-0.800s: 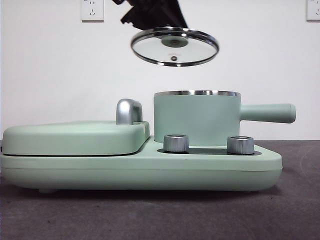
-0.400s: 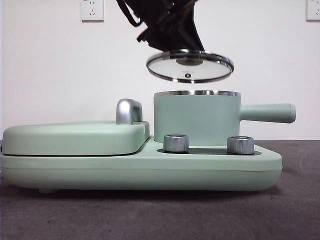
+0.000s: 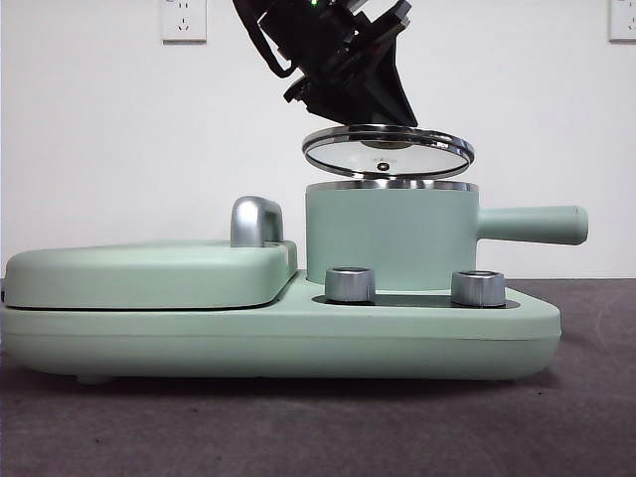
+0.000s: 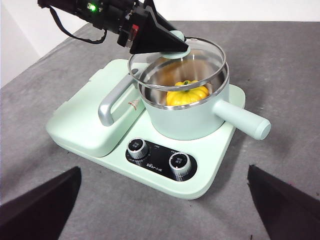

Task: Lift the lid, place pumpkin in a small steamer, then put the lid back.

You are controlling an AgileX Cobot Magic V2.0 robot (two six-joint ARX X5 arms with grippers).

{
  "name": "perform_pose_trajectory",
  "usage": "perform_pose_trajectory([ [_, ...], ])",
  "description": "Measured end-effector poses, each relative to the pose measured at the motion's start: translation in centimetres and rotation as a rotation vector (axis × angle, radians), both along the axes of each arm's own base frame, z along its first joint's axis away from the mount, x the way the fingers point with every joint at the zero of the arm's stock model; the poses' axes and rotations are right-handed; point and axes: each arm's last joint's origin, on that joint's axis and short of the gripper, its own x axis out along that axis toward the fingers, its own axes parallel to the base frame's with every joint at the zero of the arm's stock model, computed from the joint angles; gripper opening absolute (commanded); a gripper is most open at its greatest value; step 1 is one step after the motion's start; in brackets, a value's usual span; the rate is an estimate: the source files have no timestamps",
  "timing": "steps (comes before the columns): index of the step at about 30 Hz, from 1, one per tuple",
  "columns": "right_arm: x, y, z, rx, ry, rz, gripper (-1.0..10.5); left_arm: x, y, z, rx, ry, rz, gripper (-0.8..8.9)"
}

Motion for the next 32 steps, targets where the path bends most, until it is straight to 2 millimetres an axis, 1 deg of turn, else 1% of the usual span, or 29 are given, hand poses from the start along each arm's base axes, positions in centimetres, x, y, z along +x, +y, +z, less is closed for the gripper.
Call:
perform_pose_trajectory([
  [10, 0.0, 0.0, 0.0, 0.006, 0.004, -0.003, 5.8, 0.5, -0.5, -1.4, 0.018, 0.011, -0.038, 0.18],
  [24, 0.0, 0.0, 0.0, 0.018, 0.013, -0.010, 5.8, 0.6, -0.5, -1.5, 0.034, -0.020, -0.064, 0.18],
  [32, 0.0, 0.0, 0.0, 0.024, 0.017, -0.012, 5.8, 0.8, -0.7, -1.8, 0.028, -0.021, -0.076, 0.17],
])
